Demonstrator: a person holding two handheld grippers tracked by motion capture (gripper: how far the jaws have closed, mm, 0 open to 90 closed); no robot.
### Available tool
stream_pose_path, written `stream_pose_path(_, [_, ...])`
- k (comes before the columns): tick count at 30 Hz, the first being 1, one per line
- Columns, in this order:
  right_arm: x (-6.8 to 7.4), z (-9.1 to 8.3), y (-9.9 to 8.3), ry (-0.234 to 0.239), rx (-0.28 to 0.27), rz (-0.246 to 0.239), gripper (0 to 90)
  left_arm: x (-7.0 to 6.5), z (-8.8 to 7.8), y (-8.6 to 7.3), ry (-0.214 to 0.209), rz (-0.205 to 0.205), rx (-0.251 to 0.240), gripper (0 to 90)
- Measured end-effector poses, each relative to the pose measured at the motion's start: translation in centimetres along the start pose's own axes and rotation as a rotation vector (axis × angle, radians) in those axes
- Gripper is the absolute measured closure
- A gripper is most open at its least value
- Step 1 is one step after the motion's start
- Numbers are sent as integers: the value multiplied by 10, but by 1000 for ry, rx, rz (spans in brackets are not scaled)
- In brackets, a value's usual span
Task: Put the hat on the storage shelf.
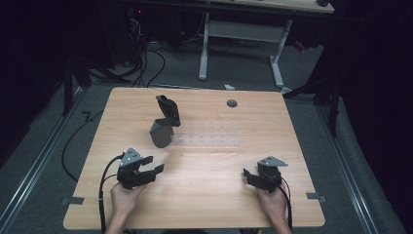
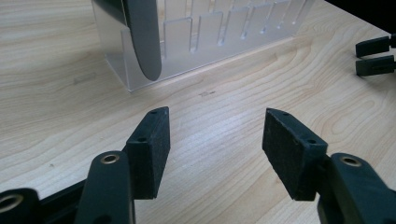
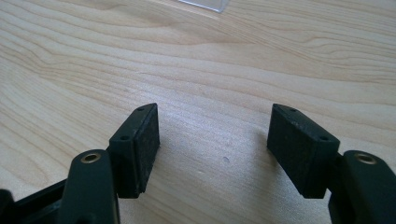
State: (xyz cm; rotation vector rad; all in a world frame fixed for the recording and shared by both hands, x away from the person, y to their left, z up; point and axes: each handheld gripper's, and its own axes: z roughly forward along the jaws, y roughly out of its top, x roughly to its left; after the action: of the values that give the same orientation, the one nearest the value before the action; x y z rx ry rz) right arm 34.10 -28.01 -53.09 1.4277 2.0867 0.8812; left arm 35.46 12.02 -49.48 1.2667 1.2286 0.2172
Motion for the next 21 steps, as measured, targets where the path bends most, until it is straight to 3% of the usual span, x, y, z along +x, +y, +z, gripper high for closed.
stream_pose_path(21, [0,0,0,-1,0,0,345,-7,15,-30,-6,42,47,424])
